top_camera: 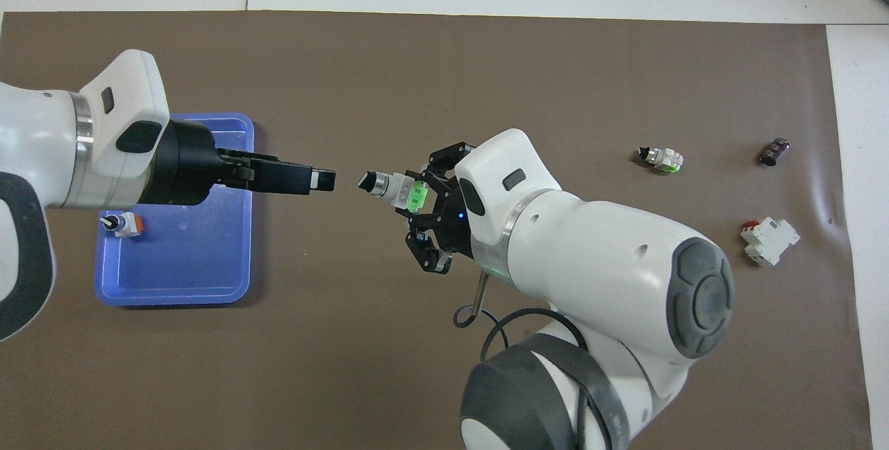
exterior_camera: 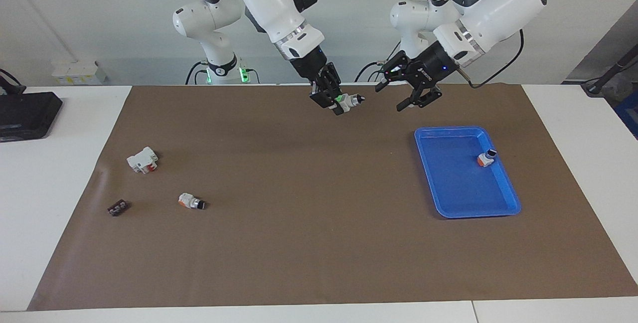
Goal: Turn and place switch with both arms
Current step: 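Bring the left gripper to the switch held by the right gripper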
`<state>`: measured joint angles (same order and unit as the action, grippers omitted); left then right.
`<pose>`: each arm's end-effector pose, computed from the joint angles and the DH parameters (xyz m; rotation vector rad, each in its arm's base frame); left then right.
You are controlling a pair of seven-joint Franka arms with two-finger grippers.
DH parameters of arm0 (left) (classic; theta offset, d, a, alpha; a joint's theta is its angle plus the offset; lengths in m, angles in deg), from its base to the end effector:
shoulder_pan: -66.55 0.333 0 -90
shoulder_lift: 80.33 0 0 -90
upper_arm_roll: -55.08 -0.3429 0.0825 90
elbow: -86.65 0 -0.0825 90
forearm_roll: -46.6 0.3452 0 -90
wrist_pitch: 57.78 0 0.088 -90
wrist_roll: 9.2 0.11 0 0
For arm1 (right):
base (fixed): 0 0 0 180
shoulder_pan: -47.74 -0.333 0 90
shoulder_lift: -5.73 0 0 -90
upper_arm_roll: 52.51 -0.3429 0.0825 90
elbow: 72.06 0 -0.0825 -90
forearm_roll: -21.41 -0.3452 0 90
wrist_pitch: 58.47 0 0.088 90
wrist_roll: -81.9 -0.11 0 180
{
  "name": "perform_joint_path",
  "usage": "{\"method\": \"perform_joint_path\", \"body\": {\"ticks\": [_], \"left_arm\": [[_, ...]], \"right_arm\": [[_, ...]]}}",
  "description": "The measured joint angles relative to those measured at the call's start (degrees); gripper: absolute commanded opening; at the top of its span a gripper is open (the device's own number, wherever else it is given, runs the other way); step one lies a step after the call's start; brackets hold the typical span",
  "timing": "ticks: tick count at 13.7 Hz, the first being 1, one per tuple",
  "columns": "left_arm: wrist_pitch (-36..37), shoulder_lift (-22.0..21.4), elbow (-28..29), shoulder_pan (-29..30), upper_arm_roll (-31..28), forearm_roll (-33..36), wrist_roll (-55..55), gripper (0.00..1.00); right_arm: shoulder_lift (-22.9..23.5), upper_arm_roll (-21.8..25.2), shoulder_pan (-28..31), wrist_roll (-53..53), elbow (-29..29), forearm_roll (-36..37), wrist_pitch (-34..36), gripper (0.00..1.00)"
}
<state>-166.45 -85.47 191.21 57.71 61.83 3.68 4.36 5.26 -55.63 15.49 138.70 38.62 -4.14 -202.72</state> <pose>0.4800 -0.1907 0.6316 2.3866 -0.3832 0.1789 0.4636 0.3254 0.5922 -2.1720 -1.6923 -0.9154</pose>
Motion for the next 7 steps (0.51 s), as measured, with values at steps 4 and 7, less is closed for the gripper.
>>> {"method": "perform_joint_path", "body": {"ticks": [4,7], "left_arm": [[-2.0,-0.22,0.15,-1.45,0.01,-1.69,2.04,0.62],[-5.26,-0.22,0.31,-3.26,0.06,-1.75,2.66,0.62]], "right_arm": [[0.0,-0.01,-0.57,-0.93,0.0,0.0,0.0,0.0],[-0.01,-0.01,-0.6,-1.13,0.0,0.0,0.0,0.0]]}}
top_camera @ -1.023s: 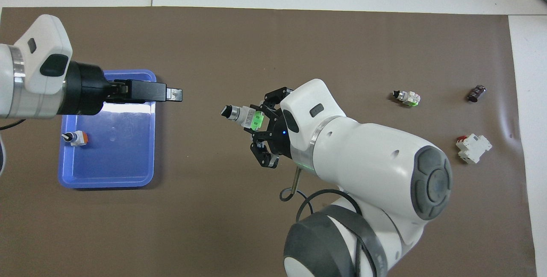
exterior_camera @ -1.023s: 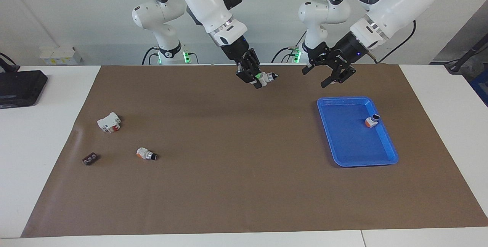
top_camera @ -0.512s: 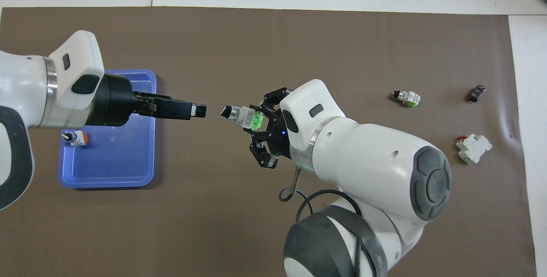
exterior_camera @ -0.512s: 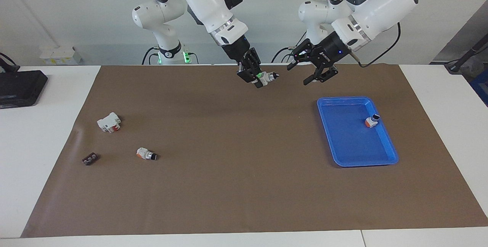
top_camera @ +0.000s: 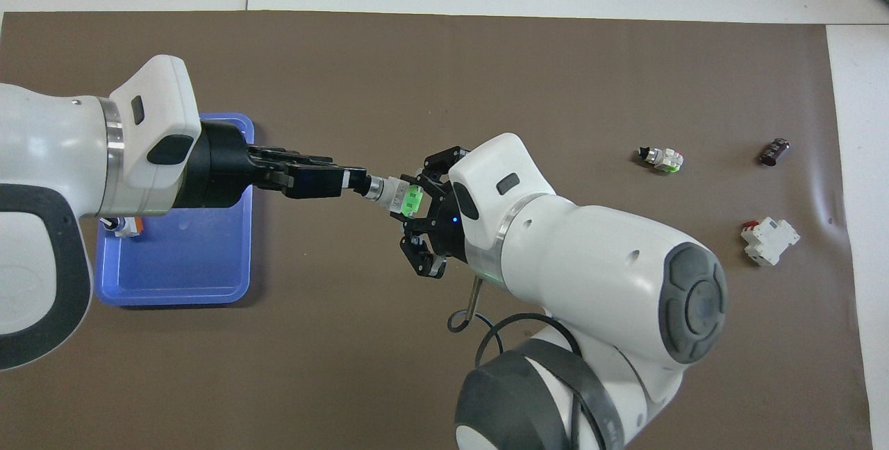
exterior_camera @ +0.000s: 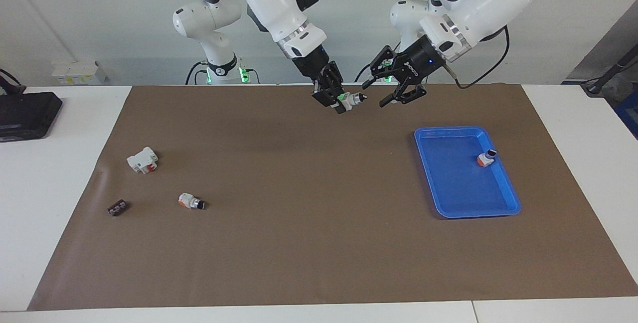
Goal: Turn and place switch with both arms
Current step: 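Bring the left gripper to the switch held by the right gripper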
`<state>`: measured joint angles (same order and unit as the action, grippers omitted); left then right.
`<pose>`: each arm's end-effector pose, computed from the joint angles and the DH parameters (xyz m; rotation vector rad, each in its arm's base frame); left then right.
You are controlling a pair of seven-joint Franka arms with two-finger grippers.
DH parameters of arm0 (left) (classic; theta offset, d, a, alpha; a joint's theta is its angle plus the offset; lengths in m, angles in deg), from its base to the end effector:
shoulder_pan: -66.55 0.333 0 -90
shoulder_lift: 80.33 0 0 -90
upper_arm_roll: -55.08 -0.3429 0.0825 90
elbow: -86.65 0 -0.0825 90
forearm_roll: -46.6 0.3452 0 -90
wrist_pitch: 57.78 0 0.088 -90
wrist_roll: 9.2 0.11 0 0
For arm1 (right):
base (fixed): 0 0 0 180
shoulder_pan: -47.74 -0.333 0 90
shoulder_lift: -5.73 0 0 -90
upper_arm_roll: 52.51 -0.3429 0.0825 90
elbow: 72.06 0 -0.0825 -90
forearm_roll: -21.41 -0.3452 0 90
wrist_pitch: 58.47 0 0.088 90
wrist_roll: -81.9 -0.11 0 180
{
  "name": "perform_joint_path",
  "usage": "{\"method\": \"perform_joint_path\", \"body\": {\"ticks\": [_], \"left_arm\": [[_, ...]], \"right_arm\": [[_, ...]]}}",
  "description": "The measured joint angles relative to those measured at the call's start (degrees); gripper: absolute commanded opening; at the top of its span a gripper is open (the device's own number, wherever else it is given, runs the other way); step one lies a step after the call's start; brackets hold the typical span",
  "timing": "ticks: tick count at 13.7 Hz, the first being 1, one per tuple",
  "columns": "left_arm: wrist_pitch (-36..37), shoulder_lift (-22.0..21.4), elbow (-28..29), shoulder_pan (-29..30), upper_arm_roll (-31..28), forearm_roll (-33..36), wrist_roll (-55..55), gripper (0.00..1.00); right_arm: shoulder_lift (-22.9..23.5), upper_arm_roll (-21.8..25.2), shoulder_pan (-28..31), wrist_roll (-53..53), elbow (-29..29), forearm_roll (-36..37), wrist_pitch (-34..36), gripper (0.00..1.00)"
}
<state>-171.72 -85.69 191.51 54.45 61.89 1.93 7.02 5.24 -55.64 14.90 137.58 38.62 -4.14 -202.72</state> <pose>0.4763 -0.2147 0.6395 2.3435 -0.4472 0.2787 0.4601 0.3302 0.5924 -2.1736 -1.6779 -0.9081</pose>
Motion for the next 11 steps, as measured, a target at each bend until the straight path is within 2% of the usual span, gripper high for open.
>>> {"method": "perform_joint_path", "body": {"ticks": [11], "left_arm": [[-1.93,-0.07,2.46,-1.1,-0.21,-0.2,5.34,0.53]], "right_arm": [[-0.01,0.0,0.0,-0.14,0.05,0.0,0.0,0.0]]}}
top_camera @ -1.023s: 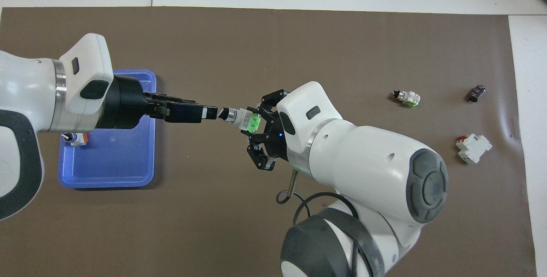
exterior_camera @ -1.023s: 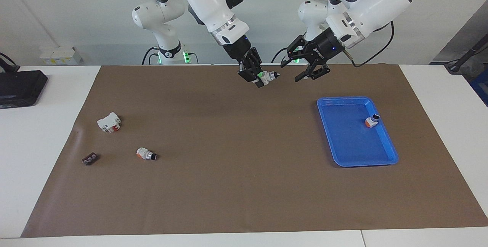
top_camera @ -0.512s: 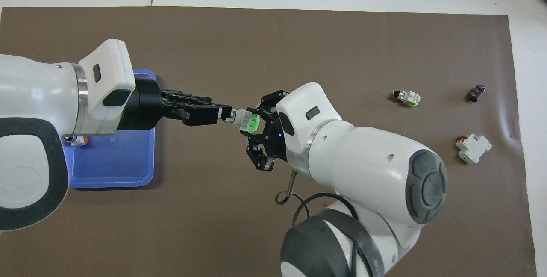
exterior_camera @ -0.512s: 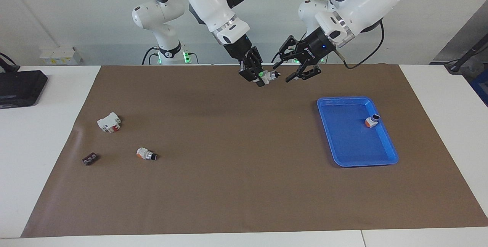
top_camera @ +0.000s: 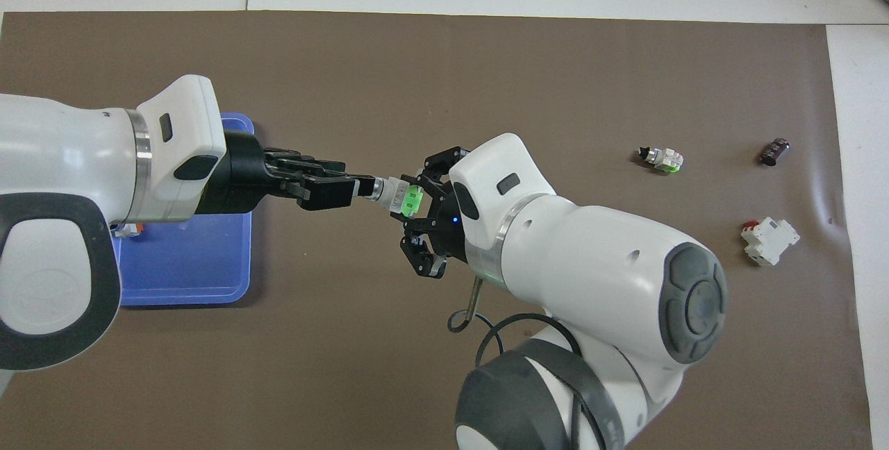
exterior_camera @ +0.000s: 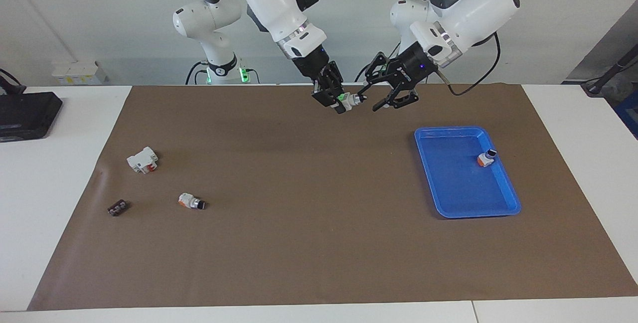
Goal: Turn and place switch with both arms
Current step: 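Bring the left gripper to the switch held by the right gripper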
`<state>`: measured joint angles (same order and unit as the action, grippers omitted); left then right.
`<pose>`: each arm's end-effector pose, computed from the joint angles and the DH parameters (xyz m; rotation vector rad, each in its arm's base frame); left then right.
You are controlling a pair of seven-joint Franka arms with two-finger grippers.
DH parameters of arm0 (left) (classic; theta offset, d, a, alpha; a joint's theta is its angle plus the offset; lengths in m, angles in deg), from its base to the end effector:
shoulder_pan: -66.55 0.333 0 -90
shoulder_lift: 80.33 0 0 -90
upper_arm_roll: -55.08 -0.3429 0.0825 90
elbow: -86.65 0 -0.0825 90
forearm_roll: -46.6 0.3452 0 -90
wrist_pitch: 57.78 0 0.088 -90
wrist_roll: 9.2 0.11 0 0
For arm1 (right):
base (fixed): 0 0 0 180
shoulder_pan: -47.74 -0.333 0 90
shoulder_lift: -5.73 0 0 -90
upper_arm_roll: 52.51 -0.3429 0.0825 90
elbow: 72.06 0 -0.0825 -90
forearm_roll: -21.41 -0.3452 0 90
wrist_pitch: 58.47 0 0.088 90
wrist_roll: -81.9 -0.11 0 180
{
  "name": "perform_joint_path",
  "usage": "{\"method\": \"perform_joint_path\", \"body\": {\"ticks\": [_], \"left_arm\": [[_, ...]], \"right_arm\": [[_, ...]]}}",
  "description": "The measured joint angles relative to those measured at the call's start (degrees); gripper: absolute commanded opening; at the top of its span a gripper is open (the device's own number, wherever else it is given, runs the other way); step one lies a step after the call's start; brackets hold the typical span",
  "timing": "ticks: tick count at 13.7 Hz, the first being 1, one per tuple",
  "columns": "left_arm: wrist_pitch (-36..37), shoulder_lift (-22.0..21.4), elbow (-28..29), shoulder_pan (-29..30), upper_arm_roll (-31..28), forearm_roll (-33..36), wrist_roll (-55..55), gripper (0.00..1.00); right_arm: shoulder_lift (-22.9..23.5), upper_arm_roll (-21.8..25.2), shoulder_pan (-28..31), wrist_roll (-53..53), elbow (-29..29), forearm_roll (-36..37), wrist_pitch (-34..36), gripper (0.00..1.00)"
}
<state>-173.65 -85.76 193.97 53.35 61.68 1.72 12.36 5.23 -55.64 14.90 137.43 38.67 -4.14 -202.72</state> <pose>0.4741 -0.2192 0.6228 2.3358 -0.5412 0.3061 0.4600 0.3302 0.5921 -2.1756 -1.6748 -0.9064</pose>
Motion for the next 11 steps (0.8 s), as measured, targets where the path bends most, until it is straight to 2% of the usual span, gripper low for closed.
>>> {"method": "perform_joint_path", "body": {"ticks": [7,11], "left_arm": [[0.0,-0.03,0.06,-0.51,0.11,-0.06,0.48,0.41],[0.06,-0.1,0.11,-0.83,0.12,-0.1,0.78,0.26]], "right_arm": [[0.0,-0.01,-0.06,-1.62,0.01,0.0,0.0,0.0],[0.02,-0.01,-0.08,-2.15,0.07,0.02,0.0,0.0]]}}
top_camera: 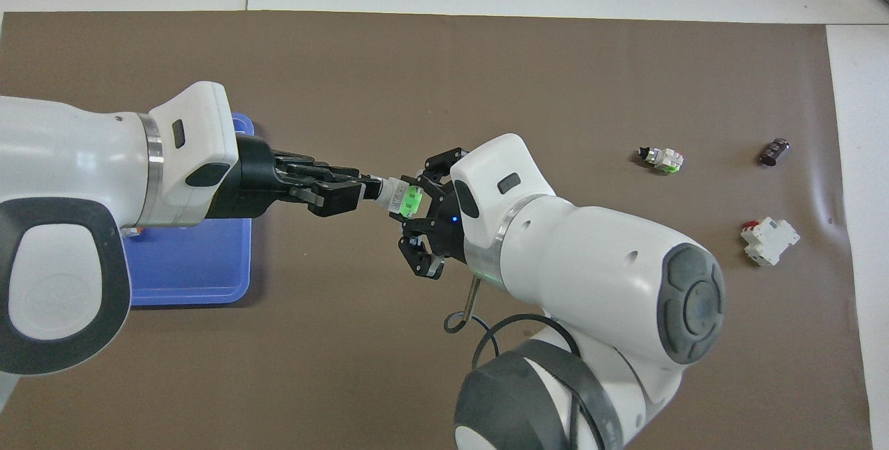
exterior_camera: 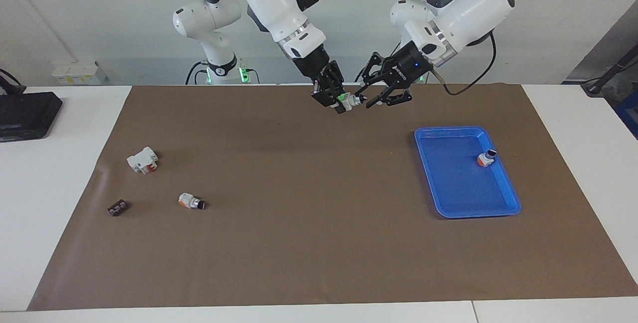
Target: Turn and place switch with both arms
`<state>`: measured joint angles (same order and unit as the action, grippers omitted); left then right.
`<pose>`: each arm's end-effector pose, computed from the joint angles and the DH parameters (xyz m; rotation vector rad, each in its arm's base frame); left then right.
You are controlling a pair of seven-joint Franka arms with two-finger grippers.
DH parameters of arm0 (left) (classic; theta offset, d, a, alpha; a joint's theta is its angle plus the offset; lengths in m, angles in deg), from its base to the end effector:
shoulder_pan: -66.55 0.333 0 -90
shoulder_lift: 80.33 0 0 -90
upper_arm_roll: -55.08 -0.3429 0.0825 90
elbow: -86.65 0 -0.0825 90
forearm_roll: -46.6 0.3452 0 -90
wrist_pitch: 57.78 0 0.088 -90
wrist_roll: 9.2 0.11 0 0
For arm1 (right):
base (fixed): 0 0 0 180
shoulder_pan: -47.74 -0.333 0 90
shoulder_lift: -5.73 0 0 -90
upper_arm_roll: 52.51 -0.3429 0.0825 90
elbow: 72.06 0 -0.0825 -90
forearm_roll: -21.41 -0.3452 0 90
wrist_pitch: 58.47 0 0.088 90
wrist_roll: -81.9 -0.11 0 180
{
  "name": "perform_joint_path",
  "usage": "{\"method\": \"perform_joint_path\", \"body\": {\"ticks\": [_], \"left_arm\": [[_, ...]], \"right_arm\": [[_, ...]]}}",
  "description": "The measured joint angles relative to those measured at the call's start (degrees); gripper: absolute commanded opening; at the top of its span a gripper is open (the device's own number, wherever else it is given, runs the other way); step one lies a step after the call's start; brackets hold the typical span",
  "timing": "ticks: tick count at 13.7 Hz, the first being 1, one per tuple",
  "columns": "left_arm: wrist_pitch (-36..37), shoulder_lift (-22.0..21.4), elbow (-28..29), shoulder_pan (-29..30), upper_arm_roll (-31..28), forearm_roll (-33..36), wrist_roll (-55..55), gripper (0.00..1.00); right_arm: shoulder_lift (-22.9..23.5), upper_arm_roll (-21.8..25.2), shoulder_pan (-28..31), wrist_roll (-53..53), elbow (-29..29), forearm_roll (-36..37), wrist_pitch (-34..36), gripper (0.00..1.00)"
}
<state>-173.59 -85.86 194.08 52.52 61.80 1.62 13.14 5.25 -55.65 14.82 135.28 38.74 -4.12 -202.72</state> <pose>0.4696 -0.2270 0.6227 2.3262 -0.5757 0.3031 0.4594 0.3309 0.5913 -2.1986 -1.6304 -0.8939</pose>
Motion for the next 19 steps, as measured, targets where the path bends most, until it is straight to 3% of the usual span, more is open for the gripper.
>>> {"method": "perform_joint_path", "body": {"ticks": [5,14,19], "left_arm": [[0.26,-0.44,0.4,-0.02,-0.03,-0.24,0.01,0.0],[0.27,-0.73,0.83,-0.03,-0.05,-0.48,-0.39,0.0],[0.27,-0.83,0.91,-0.04,-0.06,-0.48,-8.91,0.0]], "right_arm": [[0.09,0.03,0.03,-0.14,0.15,0.01,0.0,0.0],[0.09,-0.02,-0.1,-1.3,0.35,0.01,0.03,0.0],[0.09,-0.02,-0.15,-1.52,0.35,0.01,0.05,0.0]]}}
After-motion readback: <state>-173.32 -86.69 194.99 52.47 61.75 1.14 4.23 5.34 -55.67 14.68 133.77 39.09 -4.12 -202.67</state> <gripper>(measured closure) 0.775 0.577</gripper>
